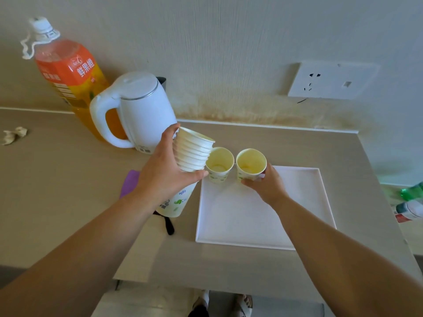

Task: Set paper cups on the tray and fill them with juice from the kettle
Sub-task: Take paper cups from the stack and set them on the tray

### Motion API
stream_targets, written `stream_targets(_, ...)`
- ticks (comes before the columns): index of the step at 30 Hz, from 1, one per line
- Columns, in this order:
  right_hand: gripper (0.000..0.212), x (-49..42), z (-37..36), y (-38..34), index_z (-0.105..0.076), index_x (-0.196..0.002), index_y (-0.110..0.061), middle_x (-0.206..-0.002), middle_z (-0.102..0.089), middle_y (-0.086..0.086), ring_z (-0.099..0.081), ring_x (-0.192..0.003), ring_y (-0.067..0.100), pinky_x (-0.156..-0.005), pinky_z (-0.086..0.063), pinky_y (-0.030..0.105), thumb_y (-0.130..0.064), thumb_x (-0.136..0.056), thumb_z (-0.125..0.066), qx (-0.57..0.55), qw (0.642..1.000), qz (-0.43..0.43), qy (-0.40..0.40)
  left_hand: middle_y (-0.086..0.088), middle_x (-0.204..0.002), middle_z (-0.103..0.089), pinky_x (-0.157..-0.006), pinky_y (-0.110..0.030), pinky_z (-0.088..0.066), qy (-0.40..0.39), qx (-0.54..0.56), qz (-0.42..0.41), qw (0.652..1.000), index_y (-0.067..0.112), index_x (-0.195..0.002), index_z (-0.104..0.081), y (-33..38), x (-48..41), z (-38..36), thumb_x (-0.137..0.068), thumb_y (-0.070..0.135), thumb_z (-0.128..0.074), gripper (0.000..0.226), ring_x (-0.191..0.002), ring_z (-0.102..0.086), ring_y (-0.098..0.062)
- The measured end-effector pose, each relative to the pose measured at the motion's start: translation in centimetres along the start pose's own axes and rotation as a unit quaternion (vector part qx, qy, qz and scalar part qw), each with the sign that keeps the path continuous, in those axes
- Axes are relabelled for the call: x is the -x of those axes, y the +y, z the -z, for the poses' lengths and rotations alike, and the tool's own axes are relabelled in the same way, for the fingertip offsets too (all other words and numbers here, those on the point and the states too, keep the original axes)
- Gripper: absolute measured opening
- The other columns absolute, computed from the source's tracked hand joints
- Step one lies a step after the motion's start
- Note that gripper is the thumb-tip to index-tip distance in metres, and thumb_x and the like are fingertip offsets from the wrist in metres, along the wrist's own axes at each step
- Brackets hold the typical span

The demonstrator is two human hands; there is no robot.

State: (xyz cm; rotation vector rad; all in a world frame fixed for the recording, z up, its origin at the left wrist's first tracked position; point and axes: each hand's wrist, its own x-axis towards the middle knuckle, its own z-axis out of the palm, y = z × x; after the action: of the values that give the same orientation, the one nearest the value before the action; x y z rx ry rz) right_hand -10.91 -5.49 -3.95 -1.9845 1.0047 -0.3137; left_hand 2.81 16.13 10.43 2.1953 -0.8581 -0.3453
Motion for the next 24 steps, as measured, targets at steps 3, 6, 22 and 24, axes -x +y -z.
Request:
stream_targets(3,0.072,0.0,0.5,0.1,-0.050,-0.121,-0.019,-0.111,-0.061,-0.001,-0.056,-0.104,0.020,-0.082,-0.043,0.030,-0.029,-0.060,-0.087,-0.007,1.000,-0.006,-0.028,0.018,-0.126,-0.035,-0.095,-0.033,-0.042,-0.006,-0.008,-0.014,1.000,0.033,-0.146,-0.018,0.4,0.0,0.0,-0.062,0.036,-0.087,0.109,-0.120,-0.045,-0.013)
stream_targets(6,0.086,1.0,2.0,-0.1,-0.040,-0.136,-0.021,-0.129,-0.047,-0.001,-0.051,-0.110,0.018,-0.094,-0.047,0.040,-0.012,-0.064,-0.086,-0.043,0.997,-0.008,-0.068,0.020,-0.131,-0.034,-0.095,-0.028,-0.039,-0.017,-0.010,-0.035,0.999,0.033,-0.147,-0.018,1.0,0.0,0.1,-0.062,0.035,-0.087,0.109,-0.123,-0.043,-0.010)
stream_targets(22,0.019,6.3,7.8,-13.3,-0.058,-0.078,-0.035,-0.109,-0.051,-0.013,-0.053,-0.088,-0.007,-0.077,-0.040,0.009,-0.020,-0.090,-0.063,-0.167,0.952,0.256,0.021,0.010,-0.132,-0.049,-0.086,-0.033,-0.046,-0.031,-0.071,-0.127,0.989,0.031,-0.143,-0.028,6.7,-0.7,-1.4,-0.057,0.041,-0.087,0.104,-0.113,-0.053,-0.015)
stream_targets(24,0.021,6.4,7.9,-13.4,-0.055,-0.077,-0.032,-0.104,-0.049,-0.014,-0.052,-0.085,-0.008,-0.076,-0.041,0.008,-0.017,-0.090,-0.060,-0.170,0.947,0.271,0.041,0.009,-0.133,-0.048,-0.089,-0.035,-0.046,-0.032,-0.070,-0.126,0.989,0.030,-0.143,-0.028,7.1,-0.6,-1.4,-0.056,0.042,-0.087,0.106,-0.114,-0.053,-0.016)
